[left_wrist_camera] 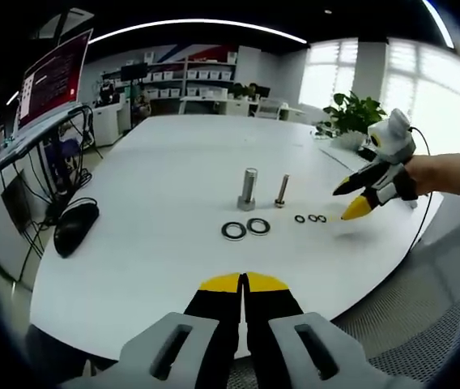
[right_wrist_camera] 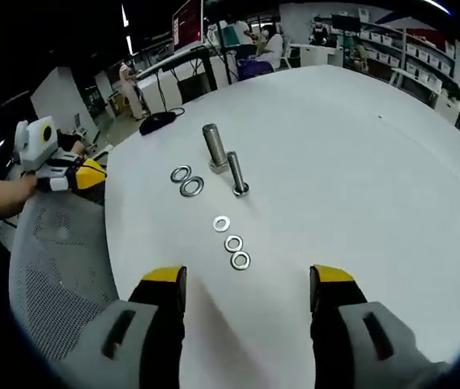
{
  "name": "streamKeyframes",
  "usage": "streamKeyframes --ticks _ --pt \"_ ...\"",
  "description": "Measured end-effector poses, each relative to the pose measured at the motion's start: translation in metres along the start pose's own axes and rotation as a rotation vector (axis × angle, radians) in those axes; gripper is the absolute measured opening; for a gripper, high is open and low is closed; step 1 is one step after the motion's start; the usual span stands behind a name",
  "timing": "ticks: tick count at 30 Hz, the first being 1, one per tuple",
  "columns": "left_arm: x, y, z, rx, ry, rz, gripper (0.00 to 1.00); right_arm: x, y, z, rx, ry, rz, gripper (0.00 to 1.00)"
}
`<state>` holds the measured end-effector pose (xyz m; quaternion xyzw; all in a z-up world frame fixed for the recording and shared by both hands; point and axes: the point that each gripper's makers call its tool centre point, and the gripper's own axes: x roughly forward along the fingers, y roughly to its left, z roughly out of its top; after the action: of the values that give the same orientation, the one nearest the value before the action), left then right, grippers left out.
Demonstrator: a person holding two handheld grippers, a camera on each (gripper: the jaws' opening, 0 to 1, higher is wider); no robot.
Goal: Place the washer onto the threaded stud by aligning its center hole with the stud, sliding it down to the base, and recovering from edge contact or off-axis alignment until the washer reaches the visible bottom stop.
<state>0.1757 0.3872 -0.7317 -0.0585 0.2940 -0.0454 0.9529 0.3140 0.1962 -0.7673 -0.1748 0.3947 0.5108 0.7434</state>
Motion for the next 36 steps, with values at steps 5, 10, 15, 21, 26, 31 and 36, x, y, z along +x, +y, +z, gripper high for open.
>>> streamKeyframes --ticks 5,10,15,21,26,31,36 --pt "-0.001 0.000 0.000 -0.003 -0.001 -0.001 0.00 -0.004 -0.001 -0.011 -0.041 0.035 -0.011 0.62" --pt "-0.001 -0.001 -0.001 -0.002 0.006 -0.003 0.00 -0.005 0.000 -0.020 -0.107 0.089 -0.013 0.58" --pt "-0.001 -0.001 -0.002 -0.003 0.008 -0.003 0.00 -0.002 0.000 -0.022 -0.185 0.148 -0.009 0.55" --pt "-0.001 -0.001 -0.002 0.001 0.011 -0.002 0.00 0.003 -0.001 -0.018 -0.205 0.200 0.002 0.52" --pt "-0.001 -0.001 -0.003 0.003 0.013 -0.005 0.00 0.006 0.003 -0.008 -0.272 0.228 0.010 0.52" --pt "-0.001 0.000 -0.002 0.003 0.007 -0.004 0.00 0.012 0.006 0.003 -0.301 0.234 0.023 0.52" --pt "0.000 -0.001 -0.002 0.003 0.008 -0.006 0.00 0.019 0.013 0.009 -0.354 0.262 0.055 0.46"
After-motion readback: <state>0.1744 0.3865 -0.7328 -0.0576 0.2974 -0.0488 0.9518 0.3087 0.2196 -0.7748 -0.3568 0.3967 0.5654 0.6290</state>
